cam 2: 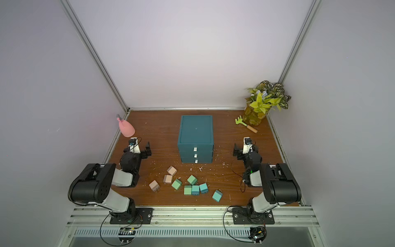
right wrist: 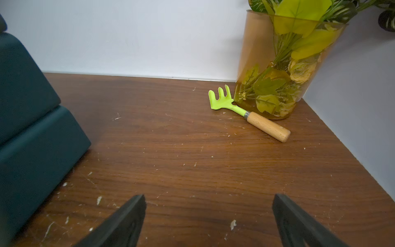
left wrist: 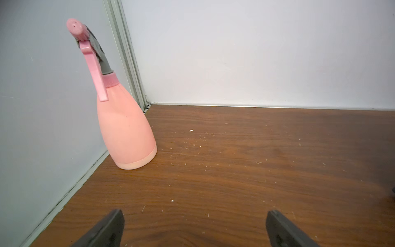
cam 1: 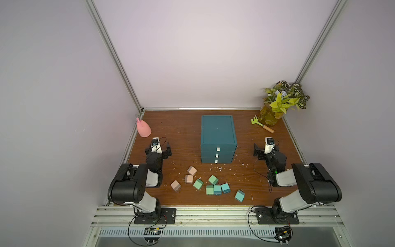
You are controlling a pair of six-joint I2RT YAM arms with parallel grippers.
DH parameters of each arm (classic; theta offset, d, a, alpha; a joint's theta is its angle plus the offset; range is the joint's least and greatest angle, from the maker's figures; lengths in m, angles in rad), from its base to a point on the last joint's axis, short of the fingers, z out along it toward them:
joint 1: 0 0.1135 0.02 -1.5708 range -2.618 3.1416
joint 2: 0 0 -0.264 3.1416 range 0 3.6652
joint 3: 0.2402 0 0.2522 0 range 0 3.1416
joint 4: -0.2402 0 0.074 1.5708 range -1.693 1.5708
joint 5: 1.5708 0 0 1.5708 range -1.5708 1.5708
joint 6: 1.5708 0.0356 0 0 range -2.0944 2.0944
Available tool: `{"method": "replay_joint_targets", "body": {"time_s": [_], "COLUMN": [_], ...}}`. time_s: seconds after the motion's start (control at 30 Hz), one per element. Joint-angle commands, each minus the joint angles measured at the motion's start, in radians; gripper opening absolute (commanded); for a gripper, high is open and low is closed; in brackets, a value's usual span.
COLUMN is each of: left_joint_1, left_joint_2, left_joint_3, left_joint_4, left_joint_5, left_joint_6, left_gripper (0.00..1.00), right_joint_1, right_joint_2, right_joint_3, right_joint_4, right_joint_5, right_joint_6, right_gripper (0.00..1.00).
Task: Place the plugs into the drawer by color
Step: Adjust the storage box at the center of the board.
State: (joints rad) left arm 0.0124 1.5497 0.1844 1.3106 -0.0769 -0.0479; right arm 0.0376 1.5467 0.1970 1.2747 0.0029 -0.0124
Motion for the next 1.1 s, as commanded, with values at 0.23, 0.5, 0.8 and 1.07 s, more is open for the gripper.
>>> {"method": "replay_joint_targets", "body": {"time_s": [0.23,0.5,0.8,1.07], "left_joint_1": [-0.023,-0.023,-0.099,-0.232], "left_joint_2": [0.003,0.004,-0.190,-0.342], "left_joint_3": [0.009,0.011,0.123,0.351], "left_joint_4": [0.032,0.032,-0.281,-0.655], "left_joint_5": [-0.026,-0.027,-0.171,-0.202], "left_joint_6": [0.022,0.020,0.070,-0.206], "left_gripper": [1.00,1.00,1.00,1.00], "right_joint_1": [0.005,0.003,0.110,0.222], "right_joint_2": [-0.003,-0.001,-0.303,-0.534], "right_joint_3": [0.019,0.020,0.130,0.315], "right_joint_4": [0.054,0.051,-0.355,-0.782], "right_joint_5": [0.021,0.064,0.374,0.361], "right_joint_6": [-0.012,0.004,0.063,0.305], "right_gripper": [1.00,1.00,1.00,0.99]}}
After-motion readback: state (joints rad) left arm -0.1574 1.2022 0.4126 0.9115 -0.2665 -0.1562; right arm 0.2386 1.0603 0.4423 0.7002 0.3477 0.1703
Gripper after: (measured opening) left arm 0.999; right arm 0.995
